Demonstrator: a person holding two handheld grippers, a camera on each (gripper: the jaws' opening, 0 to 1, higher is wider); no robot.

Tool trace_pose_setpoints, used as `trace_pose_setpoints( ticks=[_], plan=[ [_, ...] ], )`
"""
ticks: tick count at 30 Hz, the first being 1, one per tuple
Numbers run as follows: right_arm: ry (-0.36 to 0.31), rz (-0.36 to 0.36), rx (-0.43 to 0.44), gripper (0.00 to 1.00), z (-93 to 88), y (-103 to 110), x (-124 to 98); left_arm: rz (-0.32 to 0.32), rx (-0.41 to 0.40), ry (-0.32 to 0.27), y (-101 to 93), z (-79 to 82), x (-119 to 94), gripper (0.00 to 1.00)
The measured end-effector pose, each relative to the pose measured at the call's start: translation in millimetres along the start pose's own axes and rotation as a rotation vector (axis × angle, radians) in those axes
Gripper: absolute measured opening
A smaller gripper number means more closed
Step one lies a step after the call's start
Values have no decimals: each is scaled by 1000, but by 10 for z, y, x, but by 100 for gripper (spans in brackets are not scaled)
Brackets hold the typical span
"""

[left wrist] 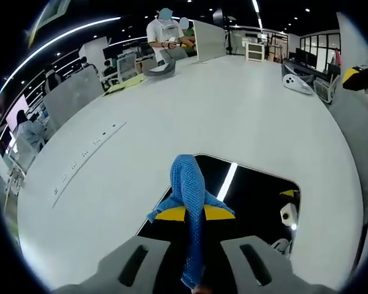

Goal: Wipe the mirror surface with the cleaning cloth until all visible marks leave the cleaned area.

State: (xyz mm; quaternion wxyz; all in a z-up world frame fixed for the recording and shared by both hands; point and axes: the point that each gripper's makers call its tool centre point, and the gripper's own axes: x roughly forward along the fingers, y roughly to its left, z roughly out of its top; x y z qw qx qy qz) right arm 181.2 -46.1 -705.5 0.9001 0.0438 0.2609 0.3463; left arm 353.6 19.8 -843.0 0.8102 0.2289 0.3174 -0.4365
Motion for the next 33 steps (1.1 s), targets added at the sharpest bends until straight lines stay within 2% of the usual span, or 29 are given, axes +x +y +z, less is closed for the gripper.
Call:
trace_pose_setpoints(
  ticks=[33],
  plan=[
    [-10,17,-23,100,35,68,-36,18,-24,11,-254,-175,-201,6]
  ],
)
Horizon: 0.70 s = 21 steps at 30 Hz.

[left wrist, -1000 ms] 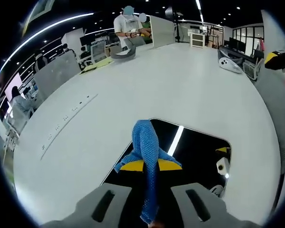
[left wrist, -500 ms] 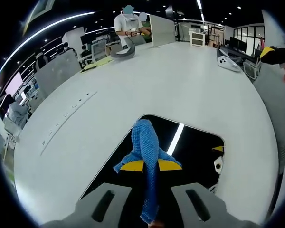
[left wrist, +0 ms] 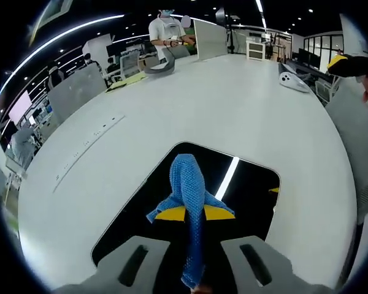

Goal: Wipe the mirror surface with the cleaning cloth until all visible marks leave the cleaned area.

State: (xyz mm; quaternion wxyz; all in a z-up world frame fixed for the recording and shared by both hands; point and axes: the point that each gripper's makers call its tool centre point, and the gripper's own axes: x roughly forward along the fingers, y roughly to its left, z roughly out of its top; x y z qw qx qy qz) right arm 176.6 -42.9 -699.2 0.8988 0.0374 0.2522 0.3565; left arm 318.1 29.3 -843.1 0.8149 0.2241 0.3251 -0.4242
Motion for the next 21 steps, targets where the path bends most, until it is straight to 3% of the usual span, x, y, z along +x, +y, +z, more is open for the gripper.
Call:
trace_pose_setpoints(
  ticks=[21],
  plan=[
    [-4,0,-17,100,11,50,-36,3,-14,6,-143,-89,-109,6]
  ],
)
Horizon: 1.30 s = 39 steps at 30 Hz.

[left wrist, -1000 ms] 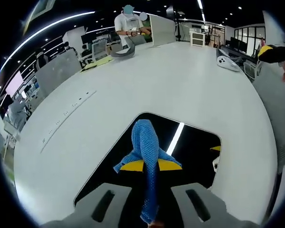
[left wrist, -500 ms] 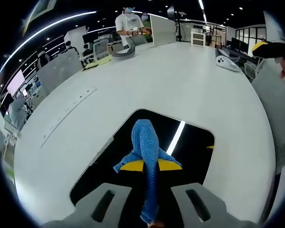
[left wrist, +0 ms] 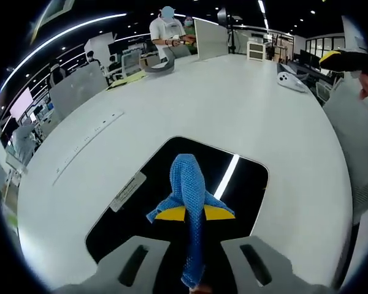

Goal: Wipe the mirror surface with the cleaning cloth until all visible marks leave the cleaned area.

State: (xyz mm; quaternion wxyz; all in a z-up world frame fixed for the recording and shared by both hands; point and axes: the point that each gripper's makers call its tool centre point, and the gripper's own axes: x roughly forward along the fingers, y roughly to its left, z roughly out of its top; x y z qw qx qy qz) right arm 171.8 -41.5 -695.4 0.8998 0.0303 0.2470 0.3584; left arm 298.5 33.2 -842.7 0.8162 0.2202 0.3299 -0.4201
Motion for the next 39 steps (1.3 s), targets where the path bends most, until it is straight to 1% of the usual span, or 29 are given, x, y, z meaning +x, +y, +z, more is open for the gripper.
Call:
trace_pose_setpoints(
  ticks=[6,20,32,36,39],
  plan=[
    [-1,4,-8,100,1,31,-23,5,14,3,-45,-30,-28,6],
    [-3,12,-32,99,15,94,-66,10,6,9,-155,-104,-114,6],
    [-17,11,-45,99,57,149,-101,14,2,11,-241,-171,-175,6],
    [-18,9,-48,98,54,156,-125,15,-4,16,-270,-182,-202,6],
    [-9,3,-60,98,26,164,-129,28,-13,21,-303,-197,-217,6]
  ],
)
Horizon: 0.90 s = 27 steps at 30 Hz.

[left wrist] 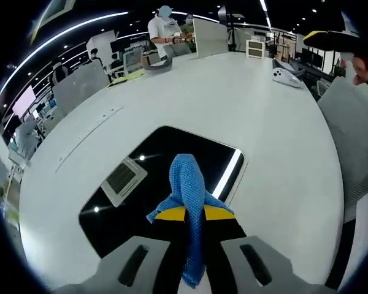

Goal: Wipe the mirror surface with the cleaning cloth until all visible marks leave the cleaned area.

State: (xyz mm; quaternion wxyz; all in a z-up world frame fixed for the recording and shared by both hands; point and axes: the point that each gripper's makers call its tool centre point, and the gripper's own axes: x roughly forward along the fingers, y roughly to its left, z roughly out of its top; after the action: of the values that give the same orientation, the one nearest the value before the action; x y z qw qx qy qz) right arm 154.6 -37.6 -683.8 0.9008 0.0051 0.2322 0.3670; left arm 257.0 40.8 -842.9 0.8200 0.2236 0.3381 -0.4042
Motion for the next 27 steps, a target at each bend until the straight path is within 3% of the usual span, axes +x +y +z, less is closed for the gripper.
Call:
trace_pose_setpoints(
  ticks=[10,21,27],
  plan=[
    [6,5,-10,98,-16,26,-12,9,15,6,-57,-37,-38,6],
    [7,12,-19,98,5,47,2,38,-22,8,-71,-68,-69,6],
    [15,16,-21,98,-21,61,5,22,-129,-16,-51,-74,-76,6]
  ],
)
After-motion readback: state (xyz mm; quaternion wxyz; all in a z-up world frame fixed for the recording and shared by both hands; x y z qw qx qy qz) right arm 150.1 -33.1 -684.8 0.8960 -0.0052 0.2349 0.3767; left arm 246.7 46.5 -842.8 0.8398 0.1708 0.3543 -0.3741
